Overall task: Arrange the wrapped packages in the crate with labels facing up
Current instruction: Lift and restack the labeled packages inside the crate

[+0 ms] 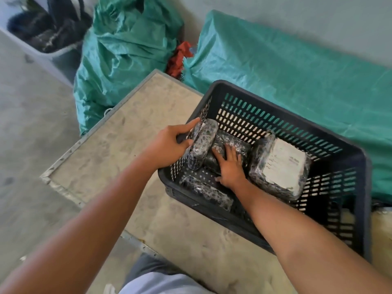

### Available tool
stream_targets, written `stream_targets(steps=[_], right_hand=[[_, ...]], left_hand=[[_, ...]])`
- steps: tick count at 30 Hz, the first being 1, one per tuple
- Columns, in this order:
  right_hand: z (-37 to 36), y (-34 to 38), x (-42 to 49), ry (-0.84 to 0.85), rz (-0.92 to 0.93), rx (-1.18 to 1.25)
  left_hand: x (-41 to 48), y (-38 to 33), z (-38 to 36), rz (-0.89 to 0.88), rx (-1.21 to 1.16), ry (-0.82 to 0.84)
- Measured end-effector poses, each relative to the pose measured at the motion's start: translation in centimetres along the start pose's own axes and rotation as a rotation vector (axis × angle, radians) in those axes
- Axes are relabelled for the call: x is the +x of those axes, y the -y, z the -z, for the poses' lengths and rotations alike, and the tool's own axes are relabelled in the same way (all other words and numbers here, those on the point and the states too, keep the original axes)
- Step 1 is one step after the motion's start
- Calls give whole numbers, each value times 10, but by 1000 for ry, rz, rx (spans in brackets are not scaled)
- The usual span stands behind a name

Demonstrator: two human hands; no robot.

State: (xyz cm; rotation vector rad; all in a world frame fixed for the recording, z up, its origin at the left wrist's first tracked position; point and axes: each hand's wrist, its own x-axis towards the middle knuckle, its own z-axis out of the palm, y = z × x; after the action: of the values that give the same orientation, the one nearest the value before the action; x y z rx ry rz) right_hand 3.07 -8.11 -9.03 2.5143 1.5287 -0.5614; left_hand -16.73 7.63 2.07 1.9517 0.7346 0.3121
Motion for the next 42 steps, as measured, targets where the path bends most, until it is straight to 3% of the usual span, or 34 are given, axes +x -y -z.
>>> stream_targets(steps=[11,16,24,28,31,34,42], right_hand=[[41,7,2,99,-28,144],[73,-9,-13,-73,82,400],[113,-31,-52,-260,48,819],[133,-43,-84,-305,66,933],[148,-55,-107,-340,90,1029],[165,-65,-128,-388,124,1107],[207,-79,-155,-226,278,1316]], left_hand=[[1,-2,0,12,-17,-14],[-1,-7,0,26,-28,-23],[-8,-20,0,42,16,-67],[-12,-29,2,28,158,-67],[-16,-41,2,-71,372,-174],[-21,-67,-1,-229,211,-224],[-17,-126,-13,-302,-345,323]])
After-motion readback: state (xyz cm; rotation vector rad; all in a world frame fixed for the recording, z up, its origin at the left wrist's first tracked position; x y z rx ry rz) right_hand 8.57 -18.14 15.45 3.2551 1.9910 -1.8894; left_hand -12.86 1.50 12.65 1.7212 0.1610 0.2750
